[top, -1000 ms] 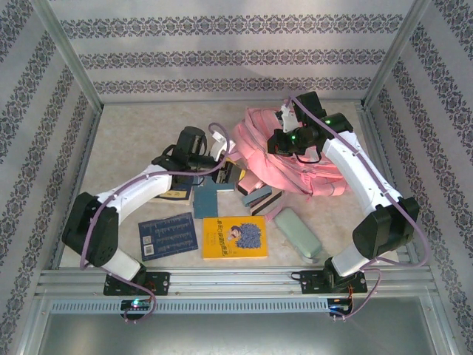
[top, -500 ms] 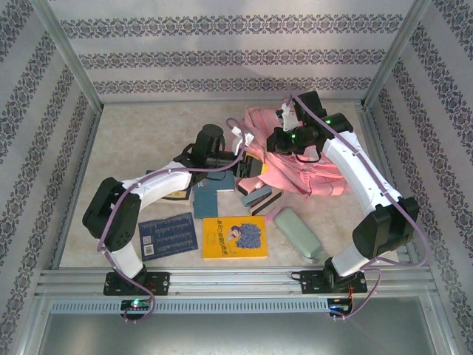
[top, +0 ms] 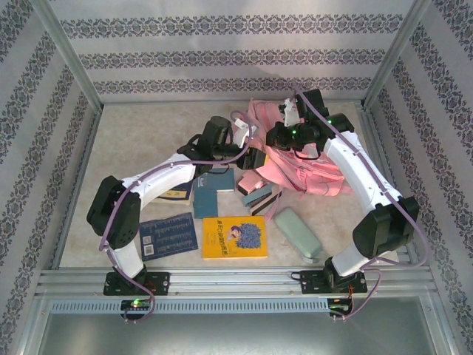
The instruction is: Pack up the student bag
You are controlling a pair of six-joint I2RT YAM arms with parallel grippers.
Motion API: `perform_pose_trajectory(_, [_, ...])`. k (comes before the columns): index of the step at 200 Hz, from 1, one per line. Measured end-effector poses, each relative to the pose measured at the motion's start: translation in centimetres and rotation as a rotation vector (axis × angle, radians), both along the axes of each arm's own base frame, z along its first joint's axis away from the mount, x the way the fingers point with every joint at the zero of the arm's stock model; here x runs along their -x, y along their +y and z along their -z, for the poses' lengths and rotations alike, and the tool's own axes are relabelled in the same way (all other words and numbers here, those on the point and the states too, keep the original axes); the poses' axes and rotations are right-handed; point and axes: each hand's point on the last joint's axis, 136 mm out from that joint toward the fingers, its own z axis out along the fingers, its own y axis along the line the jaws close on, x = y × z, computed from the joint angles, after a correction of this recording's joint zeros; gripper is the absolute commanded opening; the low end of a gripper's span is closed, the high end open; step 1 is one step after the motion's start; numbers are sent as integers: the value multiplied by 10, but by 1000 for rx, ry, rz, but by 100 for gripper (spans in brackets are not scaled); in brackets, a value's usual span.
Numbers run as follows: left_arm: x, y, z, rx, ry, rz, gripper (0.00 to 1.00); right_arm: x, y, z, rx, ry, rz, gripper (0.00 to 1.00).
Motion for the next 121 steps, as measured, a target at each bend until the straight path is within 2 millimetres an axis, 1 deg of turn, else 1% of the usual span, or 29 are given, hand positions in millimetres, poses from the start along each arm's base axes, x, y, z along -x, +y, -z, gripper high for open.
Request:
perform_pose_trajectory(20, [-6,-2,4,-80,-35,-36,33,0,3,-1,-8,5,8,0])
perform_pose_trajectory(45, [-12,1,11,-170,-74,-92,32,-1,4,0,-19,13,23,0])
perform_pose_trajectory(65, [-16,5,13,-228,-103,-132,40,-2,8,0,-26,10,24,0])
perform_pose_trajectory(89, [-21,8,13,-281,-126,-167,40,-4,11,-1,-34,2,29,0])
perform_pose_trajectory(106, [-25,9,13,-301,-136,-188,31,-7,11,-1,-41,-3,44,0])
perform_pose_trajectory(121, [-30,12,14,-326,-146,-211,18,-8,11,0,-45,-3,51,0])
